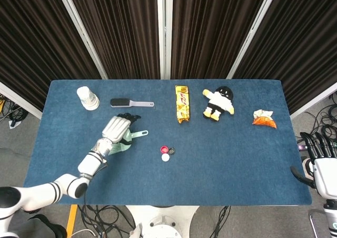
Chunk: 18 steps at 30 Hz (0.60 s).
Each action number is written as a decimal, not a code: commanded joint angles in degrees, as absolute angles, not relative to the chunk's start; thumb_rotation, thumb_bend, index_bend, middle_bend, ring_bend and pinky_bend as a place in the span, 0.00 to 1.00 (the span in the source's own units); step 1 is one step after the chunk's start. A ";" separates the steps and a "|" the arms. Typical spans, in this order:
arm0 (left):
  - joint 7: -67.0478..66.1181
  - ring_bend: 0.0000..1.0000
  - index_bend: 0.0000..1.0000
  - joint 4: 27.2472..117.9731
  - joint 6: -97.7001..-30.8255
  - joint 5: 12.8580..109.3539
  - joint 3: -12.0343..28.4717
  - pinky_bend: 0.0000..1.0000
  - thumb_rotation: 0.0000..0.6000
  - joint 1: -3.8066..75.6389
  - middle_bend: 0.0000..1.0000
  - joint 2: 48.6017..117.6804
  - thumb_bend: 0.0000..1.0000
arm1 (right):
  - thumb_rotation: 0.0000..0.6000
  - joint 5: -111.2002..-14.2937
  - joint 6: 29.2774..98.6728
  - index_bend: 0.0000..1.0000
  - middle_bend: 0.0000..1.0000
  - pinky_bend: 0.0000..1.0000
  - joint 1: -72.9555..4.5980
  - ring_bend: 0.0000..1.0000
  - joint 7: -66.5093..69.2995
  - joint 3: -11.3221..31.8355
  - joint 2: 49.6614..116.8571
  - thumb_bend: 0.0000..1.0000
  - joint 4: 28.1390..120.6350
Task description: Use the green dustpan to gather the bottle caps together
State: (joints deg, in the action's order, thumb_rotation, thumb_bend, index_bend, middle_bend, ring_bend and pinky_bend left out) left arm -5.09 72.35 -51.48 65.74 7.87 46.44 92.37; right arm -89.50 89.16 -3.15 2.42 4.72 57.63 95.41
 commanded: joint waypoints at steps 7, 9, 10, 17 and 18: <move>-0.22 0.14 0.13 76.53 -69.90 65.63 8.37 0.23 1.00 31.37 0.18 79.94 0.06 | 1.00 -88.18 85.62 0.02 0.11 0.03 -4.33 0.00 4.04 4.18 58.07 0.12 93.22; -2.52 0.14 0.13 76.61 -71.99 64.55 7.17 0.22 1.00 28.53 0.18 78.32 0.06 | 1.00 -87.96 84.96 0.02 0.10 0.03 -4.47 0.00 4.62 3.96 58.36 0.12 92.67; -4.12 0.14 0.13 77.15 -73.46 64.03 6.41 0.22 1.00 26.74 0.18 77.23 0.06 | 1.00 -87.89 84.60 0.02 0.09 0.02 -4.59 0.00 4.98 3.87 58.56 0.12 92.31; -7.32 0.14 0.15 84.40 -82.80 63.61 3.01 0.21 1.00 16.90 0.18 74.10 0.06 | 1.00 -89.82 82.75 0.02 0.07 0.00 -6.00 0.00 8.54 2.96 60.26 0.12 90.39; -8.12 0.14 0.16 85.49 -84.36 64.20 2.48 0.21 1.00 15.68 0.18 74.03 0.06 | 1.00 -90.02 82.62 0.02 0.08 0.00 -6.22 0.00 8.45 2.93 60.72 0.12 90.06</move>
